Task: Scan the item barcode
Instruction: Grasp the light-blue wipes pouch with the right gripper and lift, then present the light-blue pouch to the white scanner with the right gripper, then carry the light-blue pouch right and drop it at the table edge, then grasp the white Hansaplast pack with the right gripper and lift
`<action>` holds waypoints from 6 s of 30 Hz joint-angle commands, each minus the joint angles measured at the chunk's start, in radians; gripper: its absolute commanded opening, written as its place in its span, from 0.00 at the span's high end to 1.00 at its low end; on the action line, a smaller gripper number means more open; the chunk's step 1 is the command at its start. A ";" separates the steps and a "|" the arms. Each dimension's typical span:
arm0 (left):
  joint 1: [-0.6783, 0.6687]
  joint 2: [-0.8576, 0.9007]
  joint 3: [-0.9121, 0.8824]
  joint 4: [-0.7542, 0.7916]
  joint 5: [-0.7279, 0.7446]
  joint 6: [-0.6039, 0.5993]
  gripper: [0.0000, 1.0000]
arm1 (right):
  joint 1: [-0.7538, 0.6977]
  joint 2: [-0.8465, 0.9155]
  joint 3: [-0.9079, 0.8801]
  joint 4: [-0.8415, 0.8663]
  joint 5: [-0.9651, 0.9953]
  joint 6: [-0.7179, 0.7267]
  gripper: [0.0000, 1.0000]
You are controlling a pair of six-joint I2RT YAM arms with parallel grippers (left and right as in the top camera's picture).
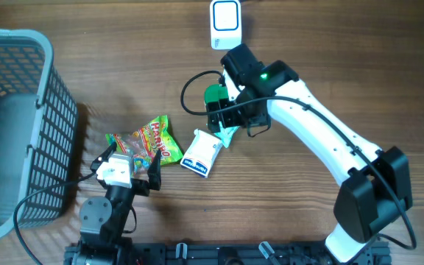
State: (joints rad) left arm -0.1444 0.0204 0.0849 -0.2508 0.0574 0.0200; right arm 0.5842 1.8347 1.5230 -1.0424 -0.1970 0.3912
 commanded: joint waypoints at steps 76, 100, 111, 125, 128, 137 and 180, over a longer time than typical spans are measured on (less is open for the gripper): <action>-0.005 -0.004 -0.008 0.003 -0.006 -0.010 0.00 | -0.261 -0.046 -0.115 1.275 0.144 -0.362 0.95; -0.005 -0.004 -0.008 0.003 -0.006 -0.009 0.00 | -0.220 0.259 0.311 0.985 0.785 -0.451 0.96; -0.005 -0.004 -0.008 0.003 -0.006 -0.010 0.00 | -0.895 0.224 0.142 0.514 0.745 -0.257 0.95; -0.005 -0.004 -0.008 0.003 -0.006 -0.009 0.00 | -0.875 0.002 0.095 0.331 0.355 0.069 0.01; -0.005 -0.004 -0.008 0.003 -0.006 -0.009 0.00 | -0.618 -0.055 0.094 0.167 0.076 0.183 0.00; -0.005 -0.004 -0.008 0.003 -0.006 -0.010 0.00 | 0.022 -0.007 0.089 0.097 -0.018 0.216 0.00; -0.005 -0.004 -0.008 0.003 -0.006 -0.009 0.00 | 0.140 0.433 0.140 -0.090 0.177 0.699 0.35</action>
State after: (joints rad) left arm -0.1444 0.0204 0.0834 -0.2508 0.0570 0.0200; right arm 0.7528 2.2082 1.6333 -1.0050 -0.0807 1.1130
